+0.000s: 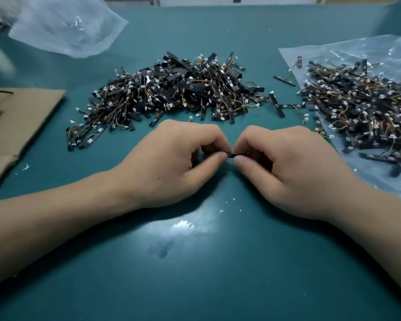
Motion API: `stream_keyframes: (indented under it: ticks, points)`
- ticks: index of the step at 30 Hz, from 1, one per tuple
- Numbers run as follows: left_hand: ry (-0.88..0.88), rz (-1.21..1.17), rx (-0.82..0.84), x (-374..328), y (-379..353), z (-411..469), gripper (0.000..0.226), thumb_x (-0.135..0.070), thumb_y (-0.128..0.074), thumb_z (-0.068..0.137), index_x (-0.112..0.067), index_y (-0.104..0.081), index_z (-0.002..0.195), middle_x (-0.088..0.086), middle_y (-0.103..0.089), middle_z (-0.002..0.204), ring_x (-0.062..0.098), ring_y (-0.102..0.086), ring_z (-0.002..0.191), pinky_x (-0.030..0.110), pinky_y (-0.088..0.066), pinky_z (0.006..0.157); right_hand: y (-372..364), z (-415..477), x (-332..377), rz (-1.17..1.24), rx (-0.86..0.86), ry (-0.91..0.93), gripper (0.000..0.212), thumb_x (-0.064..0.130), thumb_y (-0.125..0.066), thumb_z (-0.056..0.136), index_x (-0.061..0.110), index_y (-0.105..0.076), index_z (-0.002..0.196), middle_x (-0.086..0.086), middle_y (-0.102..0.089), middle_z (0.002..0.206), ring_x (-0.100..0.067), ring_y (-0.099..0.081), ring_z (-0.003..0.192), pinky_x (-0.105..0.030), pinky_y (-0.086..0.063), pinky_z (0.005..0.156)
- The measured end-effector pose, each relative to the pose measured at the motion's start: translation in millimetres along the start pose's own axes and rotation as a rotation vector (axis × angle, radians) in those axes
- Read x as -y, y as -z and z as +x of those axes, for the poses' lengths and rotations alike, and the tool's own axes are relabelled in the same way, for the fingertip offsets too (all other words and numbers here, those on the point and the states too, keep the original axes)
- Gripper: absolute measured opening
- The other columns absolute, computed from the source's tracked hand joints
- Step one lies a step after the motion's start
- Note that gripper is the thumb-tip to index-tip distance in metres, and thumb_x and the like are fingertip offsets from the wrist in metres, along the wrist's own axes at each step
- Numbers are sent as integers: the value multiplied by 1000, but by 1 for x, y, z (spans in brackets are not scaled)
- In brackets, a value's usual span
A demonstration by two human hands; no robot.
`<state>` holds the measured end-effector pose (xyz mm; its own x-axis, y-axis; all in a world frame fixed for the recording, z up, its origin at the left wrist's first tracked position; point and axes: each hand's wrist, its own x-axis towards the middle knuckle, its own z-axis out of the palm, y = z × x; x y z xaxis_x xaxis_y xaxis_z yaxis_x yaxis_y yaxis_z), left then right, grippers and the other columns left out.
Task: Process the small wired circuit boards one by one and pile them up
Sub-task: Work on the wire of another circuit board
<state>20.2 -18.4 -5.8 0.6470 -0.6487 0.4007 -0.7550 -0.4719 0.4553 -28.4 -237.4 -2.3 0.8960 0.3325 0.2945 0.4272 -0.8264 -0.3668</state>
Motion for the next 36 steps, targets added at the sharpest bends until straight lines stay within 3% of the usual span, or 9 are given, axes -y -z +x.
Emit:
stream_keyframes:
  ticks: [5, 9, 11, 13, 16, 21, 26, 31, 36]
  points:
    - [-49, 124, -86, 6, 1, 0, 6, -28, -66, 94, -27, -71, 97, -27, -51, 76, -2, -45, 70, 28, -46, 68, -2, 8, 0, 193, -28, -56, 11, 38, -66, 95, 35, -59, 86, 18, -54, 59, -7, -53, 58, -38, -47, 59]
    - [-104, 144, -47, 6, -1, -2, 2, -28, -69, 92, -27, -70, 90, -27, -48, 75, 3, -47, 70, 38, -45, 71, -2, -4, 4, 128, 4, -57, 14, 45, -61, 91, 32, -62, 88, 19, -58, 62, -6, -53, 60, -40, -50, 60]
    - [-124, 146, -13, 6, -1, -2, 2, -29, -69, 91, -29, -68, 89, -25, -51, 75, 5, -51, 71, 40, -43, 70, -3, -9, 8, 43, 30, -44, 16, 47, -58, 92, 31, -61, 92, 16, -61, 67, -14, -56, 65, -41, -51, 62]
    - [-122, 137, -16, 6, -1, -3, 2, -32, -67, 92, -31, -67, 91, -24, -57, 77, 2, -52, 72, 38, -41, 72, -4, -9, 9, 26, 23, -49, 17, 47, -56, 92, 31, -60, 94, 15, -61, 68, -17, -57, 67, -42, -51, 62]
    - [-64, 100, -75, 6, 0, -3, 8, -38, -64, 93, -31, -65, 95, -21, -64, 81, -7, -50, 72, 33, -39, 76, -2, -7, 8, 127, -8, -89, 14, 45, -58, 92, 31, -61, 92, 16, -59, 63, -8, -53, 61, -42, -50, 61]
    - [-50, 95, -38, 6, 0, -2, 5, -34, -68, 91, -32, -64, 91, -31, -48, 72, -9, -45, 68, 32, -36, 75, -3, -7, 7, 111, 12, -94, 15, 45, -59, 92, 31, -63, 92, 16, -62, 66, -8, -55, 62, -41, -51, 60]
    - [-46, 89, -60, 5, 1, -2, 10, -42, -62, 92, -33, -64, 91, -27, -56, 78, 2, -50, 71, 38, -41, 81, -2, -9, 6, 150, -11, -112, 14, 44, -60, 92, 30, -63, 92, 14, -63, 66, -10, -55, 62, -42, -50, 59]
    - [-17, 77, -32, 7, 1, 0, 10, -42, -60, 93, -33, -64, 91, -30, -50, 76, -8, -46, 73, 36, -40, 83, -5, -7, 5, 150, -30, -103, 14, 44, -60, 92, 30, -63, 91, 14, -61, 65, -11, -54, 61, -42, -50, 59]
    - [-4, 67, -88, 4, 2, -2, 9, -41, -61, 95, -33, -62, 94, -27, -57, 83, -6, -51, 78, 19, -35, 87, -6, -7, 2, 207, -133, -86, 10, 38, -64, 94, 28, -65, 91, 14, -62, 66, -10, -56, 62, -37, -47, 54]
